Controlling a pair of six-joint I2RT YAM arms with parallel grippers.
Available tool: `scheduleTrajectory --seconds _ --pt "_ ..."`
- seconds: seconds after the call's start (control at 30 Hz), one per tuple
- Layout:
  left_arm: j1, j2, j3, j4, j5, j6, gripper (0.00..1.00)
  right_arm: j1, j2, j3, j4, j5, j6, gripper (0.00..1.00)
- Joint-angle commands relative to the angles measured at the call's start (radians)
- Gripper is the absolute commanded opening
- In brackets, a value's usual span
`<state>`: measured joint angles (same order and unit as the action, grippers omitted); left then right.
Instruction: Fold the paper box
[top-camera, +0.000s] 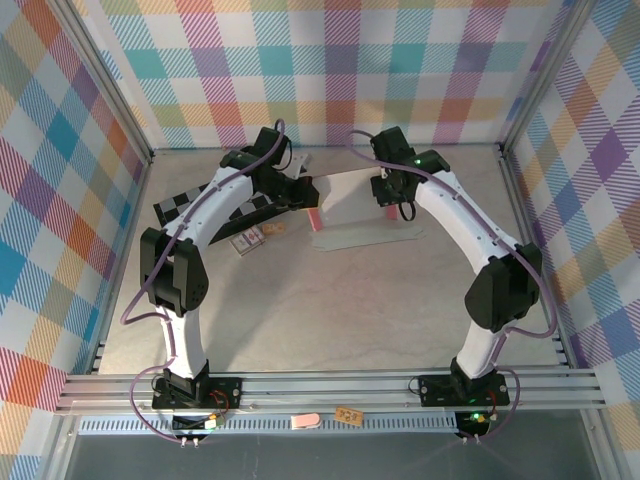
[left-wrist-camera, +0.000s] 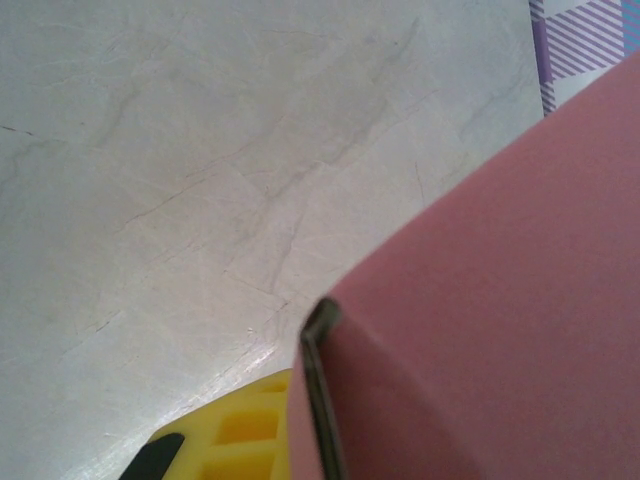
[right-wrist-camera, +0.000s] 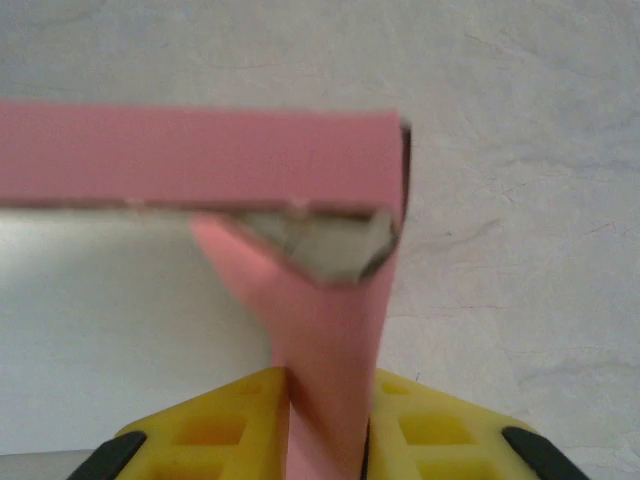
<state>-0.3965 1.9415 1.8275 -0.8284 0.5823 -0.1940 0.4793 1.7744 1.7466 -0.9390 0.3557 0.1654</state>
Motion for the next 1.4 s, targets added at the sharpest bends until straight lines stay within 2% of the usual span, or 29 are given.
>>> scheduleTrajectory --seconds 0.0,0.1,0.23,0.43,0.47,0.67,0.97,1.1,1.17,1.37 --pt "0.015 -0.091 0.023 0.171 0.102 -0.055 0.00 -0.009 -0.004 -0.037 -0.082 -0.079 0.018 0.26" --pt "0.015 -0.093 0.022 0.170 0.104 -0.053 0.00 -0.020 0.003 -0.030 -0.080 -0.095 0.016 0.31" --pt "0.014 -0.094 0.022 0.166 0.106 -0.049 0.00 -0.027 0.006 -0.018 -0.073 -0.097 0.017 0.26" --pt "0.012 -0.087 0.032 0.142 0.106 -0.037 0.00 -0.026 0.016 0.039 -0.084 -0.089 0.013 0.26" --pt "0.012 -0.087 0.033 0.138 0.105 -0.033 0.00 -0.028 0.016 0.051 -0.084 -0.090 0.014 0.24" --pt "0.003 -0.085 0.036 0.121 0.101 -0.019 0.00 -0.031 0.034 0.112 -0.109 -0.081 0.006 0.00" --pt "-0.004 -0.077 0.044 0.119 0.102 -0.021 0.00 -0.028 0.034 0.117 -0.127 -0.004 0.021 0.00" --pt "-0.005 -0.070 0.047 0.112 0.102 -0.017 0.00 -0.031 0.042 0.173 -0.149 -0.032 0.012 0.30" --pt "-0.007 -0.066 0.048 0.108 0.102 -0.013 0.00 -0.033 0.053 0.211 -0.161 -0.044 0.009 0.34" --pt "-0.015 -0.053 0.062 0.080 0.094 0.007 0.00 -0.048 0.095 0.303 -0.197 -0.095 0.017 0.38"
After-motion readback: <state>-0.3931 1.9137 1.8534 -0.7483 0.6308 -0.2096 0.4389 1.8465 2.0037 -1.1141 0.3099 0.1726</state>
